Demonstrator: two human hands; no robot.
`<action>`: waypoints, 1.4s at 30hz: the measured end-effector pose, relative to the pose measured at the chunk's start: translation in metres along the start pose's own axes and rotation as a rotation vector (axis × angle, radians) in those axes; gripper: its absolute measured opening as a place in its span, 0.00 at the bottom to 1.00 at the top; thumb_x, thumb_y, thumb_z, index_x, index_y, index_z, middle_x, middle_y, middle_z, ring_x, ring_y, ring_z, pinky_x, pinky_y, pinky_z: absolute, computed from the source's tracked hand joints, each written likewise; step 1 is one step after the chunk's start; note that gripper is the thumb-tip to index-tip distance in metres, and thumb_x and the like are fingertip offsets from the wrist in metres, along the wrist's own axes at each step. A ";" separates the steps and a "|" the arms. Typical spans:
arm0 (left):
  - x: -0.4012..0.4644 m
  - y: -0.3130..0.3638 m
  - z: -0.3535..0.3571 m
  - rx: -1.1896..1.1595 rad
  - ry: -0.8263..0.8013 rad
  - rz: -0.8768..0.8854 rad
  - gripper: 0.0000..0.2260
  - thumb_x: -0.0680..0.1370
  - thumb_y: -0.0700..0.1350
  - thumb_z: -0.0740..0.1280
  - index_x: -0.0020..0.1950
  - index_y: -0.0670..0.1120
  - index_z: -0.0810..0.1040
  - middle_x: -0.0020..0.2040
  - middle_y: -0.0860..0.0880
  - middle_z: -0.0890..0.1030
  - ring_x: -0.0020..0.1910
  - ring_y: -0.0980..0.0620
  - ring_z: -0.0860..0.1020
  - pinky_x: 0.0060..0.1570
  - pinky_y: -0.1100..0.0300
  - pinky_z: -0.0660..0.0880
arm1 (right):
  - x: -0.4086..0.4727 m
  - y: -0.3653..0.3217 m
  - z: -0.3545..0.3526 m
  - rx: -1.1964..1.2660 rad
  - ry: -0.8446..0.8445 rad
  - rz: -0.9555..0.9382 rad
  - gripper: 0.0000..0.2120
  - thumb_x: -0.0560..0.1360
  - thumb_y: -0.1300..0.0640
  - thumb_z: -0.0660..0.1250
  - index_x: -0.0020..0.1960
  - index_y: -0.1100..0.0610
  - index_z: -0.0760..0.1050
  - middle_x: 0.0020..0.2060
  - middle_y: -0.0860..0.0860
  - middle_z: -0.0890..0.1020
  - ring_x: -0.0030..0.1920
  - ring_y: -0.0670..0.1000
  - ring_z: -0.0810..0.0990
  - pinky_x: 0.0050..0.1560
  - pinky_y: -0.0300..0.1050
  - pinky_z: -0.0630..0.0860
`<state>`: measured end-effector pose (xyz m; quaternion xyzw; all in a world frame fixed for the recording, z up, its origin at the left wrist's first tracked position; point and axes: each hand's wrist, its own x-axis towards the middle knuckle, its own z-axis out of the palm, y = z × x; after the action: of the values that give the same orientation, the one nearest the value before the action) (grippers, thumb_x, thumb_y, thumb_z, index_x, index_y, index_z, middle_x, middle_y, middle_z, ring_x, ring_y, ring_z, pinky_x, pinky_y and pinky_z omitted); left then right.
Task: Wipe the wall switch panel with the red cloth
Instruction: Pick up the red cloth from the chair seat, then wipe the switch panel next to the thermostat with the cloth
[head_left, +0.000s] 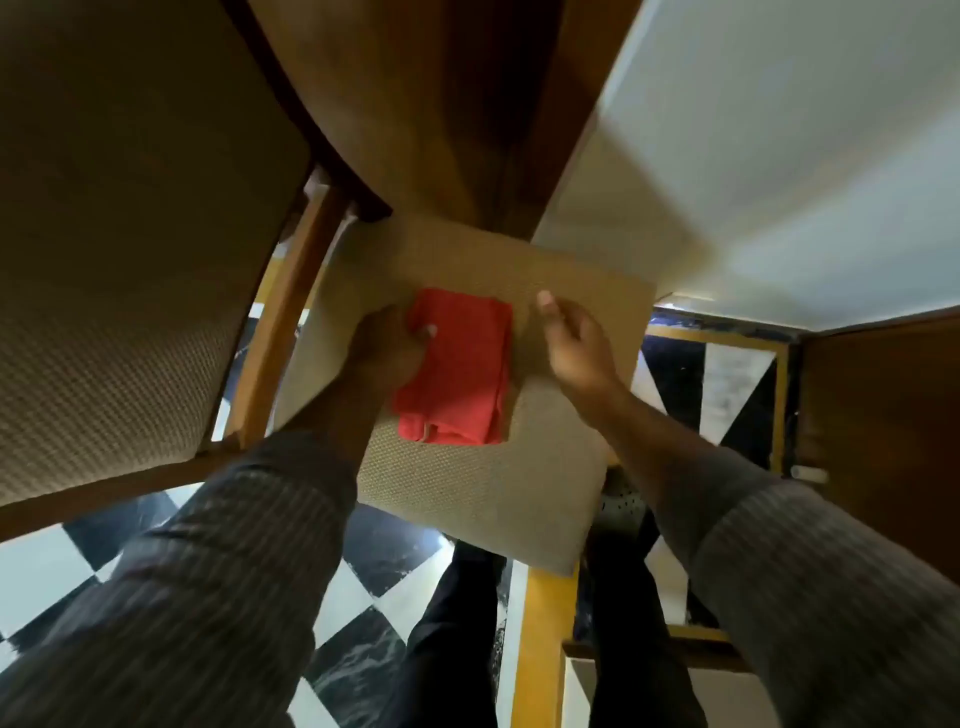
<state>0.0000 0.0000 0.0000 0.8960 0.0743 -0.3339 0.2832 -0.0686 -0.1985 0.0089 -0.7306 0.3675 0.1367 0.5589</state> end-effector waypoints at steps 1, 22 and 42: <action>0.006 -0.005 0.004 -0.022 -0.009 -0.033 0.23 0.82 0.53 0.66 0.72 0.40 0.72 0.67 0.39 0.79 0.66 0.38 0.78 0.65 0.44 0.76 | 0.007 0.004 0.011 -0.021 -0.030 0.032 0.25 0.78 0.35 0.63 0.62 0.55 0.75 0.57 0.51 0.81 0.58 0.54 0.81 0.62 0.57 0.78; -0.051 0.051 0.003 -0.620 -0.150 -0.062 0.10 0.79 0.42 0.69 0.60 0.44 0.81 0.48 0.45 0.86 0.47 0.46 0.85 0.51 0.54 0.83 | -0.032 -0.044 -0.034 0.149 -0.134 0.055 0.10 0.81 0.62 0.64 0.42 0.53 0.77 0.41 0.57 0.79 0.42 0.56 0.76 0.42 0.52 0.71; -0.242 0.381 -0.036 -0.754 -0.226 0.573 0.04 0.82 0.50 0.67 0.52 0.52 0.80 0.47 0.54 0.86 0.48 0.50 0.84 0.47 0.54 0.79 | -0.187 -0.186 -0.350 0.227 0.382 -0.555 0.09 0.84 0.60 0.60 0.52 0.47 0.75 0.49 0.57 0.84 0.47 0.54 0.83 0.54 0.57 0.80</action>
<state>-0.0427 -0.2816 0.3516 0.6734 -0.0906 -0.2875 0.6750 -0.1438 -0.4278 0.3750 -0.7484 0.2655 -0.2011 0.5736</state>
